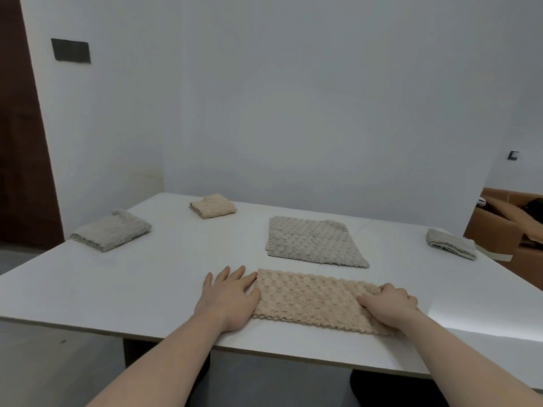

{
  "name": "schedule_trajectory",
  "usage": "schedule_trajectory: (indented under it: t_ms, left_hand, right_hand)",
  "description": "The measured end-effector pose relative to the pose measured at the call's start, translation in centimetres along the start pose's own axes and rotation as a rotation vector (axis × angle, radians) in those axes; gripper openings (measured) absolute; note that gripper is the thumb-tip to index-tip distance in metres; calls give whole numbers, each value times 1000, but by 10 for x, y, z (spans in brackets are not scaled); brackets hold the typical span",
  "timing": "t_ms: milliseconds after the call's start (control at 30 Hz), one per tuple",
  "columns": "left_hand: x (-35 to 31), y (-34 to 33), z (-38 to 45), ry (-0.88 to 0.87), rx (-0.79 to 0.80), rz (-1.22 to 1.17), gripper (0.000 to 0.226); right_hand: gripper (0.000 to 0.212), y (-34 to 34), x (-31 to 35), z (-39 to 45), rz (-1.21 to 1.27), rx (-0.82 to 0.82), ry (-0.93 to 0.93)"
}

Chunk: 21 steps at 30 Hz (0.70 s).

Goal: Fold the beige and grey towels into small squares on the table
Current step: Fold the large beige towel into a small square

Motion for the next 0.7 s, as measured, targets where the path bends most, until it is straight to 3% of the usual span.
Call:
schedule_trajectory:
  t_ms: [100, 233, 433, 500, 633, 700]
  left_hand:
    - [1, 1, 0, -4, -5, -30, 62]
    - [3, 0, 1, -7, -11, -52, 62]
    - [2, 14, 12, 87, -40, -158, 61]
    - [-4, 13, 11, 98, -91, -142, 59]
    - [-7, 9, 9, 77, -153, -105, 58]
    - [-7, 10, 9, 74, -150, -110, 58]
  right_hand:
    - [76, -4, -4, 10, 21, 5, -7]
    - [36, 0, -8, 6, 182, -45, 12]
    - [28, 2, -13, -2, 271, -98, 52]
    - [32, 3, -14, -4, 282, -128, 57]
    - [67, 0, -17, 4, 362, -85, 70]
    - [70, 4, -16, 6, 431, -52, 97]
Point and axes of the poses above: each hand's wrist, its own z-axis towards the middle knuckle, its own y-axis out of the back of the hand, x = y × z, the point moved 9 cm from there along z, towards the middle knuckle, and after that the axes turned 10 degrees about x, right-handed, at the moved point
